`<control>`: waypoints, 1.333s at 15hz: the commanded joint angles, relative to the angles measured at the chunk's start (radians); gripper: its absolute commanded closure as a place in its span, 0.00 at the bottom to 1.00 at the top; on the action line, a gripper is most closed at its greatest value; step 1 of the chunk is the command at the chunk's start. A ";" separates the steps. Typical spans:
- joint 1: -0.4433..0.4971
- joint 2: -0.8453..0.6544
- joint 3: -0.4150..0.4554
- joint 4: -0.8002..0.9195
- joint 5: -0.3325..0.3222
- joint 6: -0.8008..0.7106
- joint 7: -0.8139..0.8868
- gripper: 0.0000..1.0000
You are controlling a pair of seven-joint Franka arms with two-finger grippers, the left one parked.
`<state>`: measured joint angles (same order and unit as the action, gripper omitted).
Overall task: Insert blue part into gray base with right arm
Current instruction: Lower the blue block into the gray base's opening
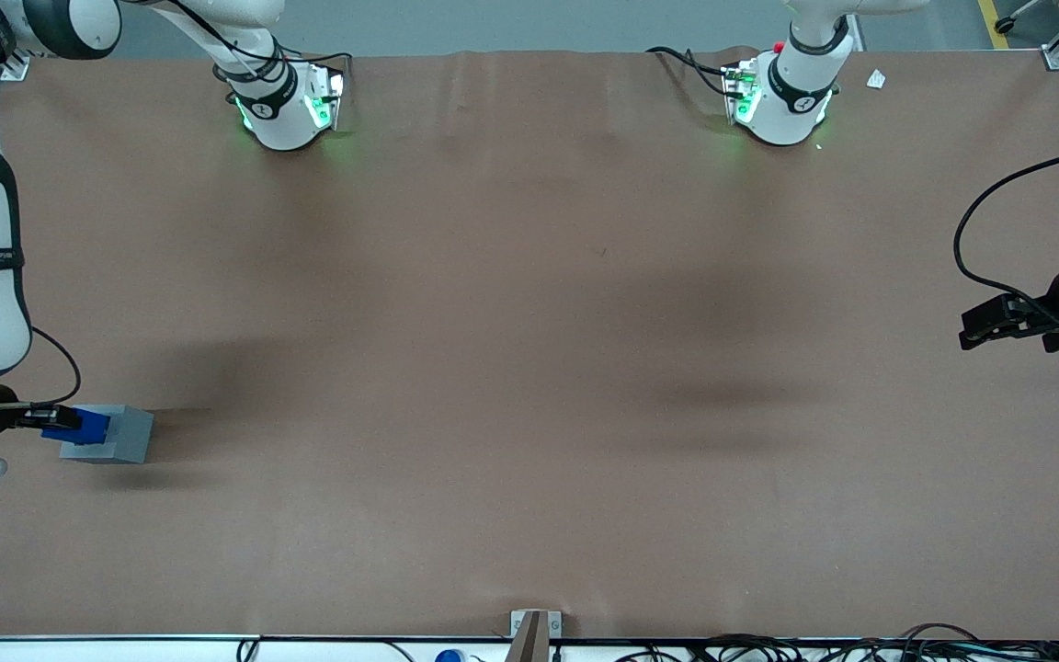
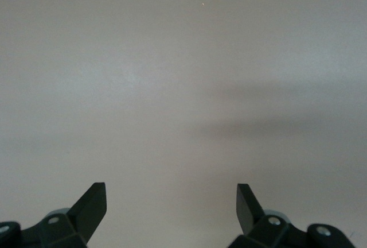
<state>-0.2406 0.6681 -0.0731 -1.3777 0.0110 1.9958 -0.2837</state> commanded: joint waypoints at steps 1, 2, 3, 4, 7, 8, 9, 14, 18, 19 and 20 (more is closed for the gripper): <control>-0.005 -0.007 0.009 -0.012 -0.011 0.006 0.006 1.00; -0.005 -0.002 0.009 -0.011 -0.010 0.006 0.006 1.00; -0.003 -0.001 0.009 -0.011 -0.009 0.006 0.006 1.00; -0.003 -0.001 0.009 -0.011 -0.009 0.006 0.008 1.00; -0.003 0.002 0.009 -0.009 -0.009 0.008 0.009 1.00; -0.003 0.005 0.009 -0.009 -0.011 0.008 0.009 1.00; -0.003 0.008 0.009 -0.009 -0.011 0.008 0.009 1.00; -0.003 0.016 0.009 -0.009 -0.013 0.009 0.009 0.98; -0.003 0.022 0.009 0.015 -0.014 0.020 0.012 0.98; -0.003 0.024 0.009 0.017 -0.014 0.020 0.014 0.98; -0.003 0.024 0.009 0.017 -0.014 0.020 0.017 0.98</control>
<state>-0.2399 0.6752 -0.0722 -1.3817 0.0111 2.0111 -0.2826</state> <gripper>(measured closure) 0.493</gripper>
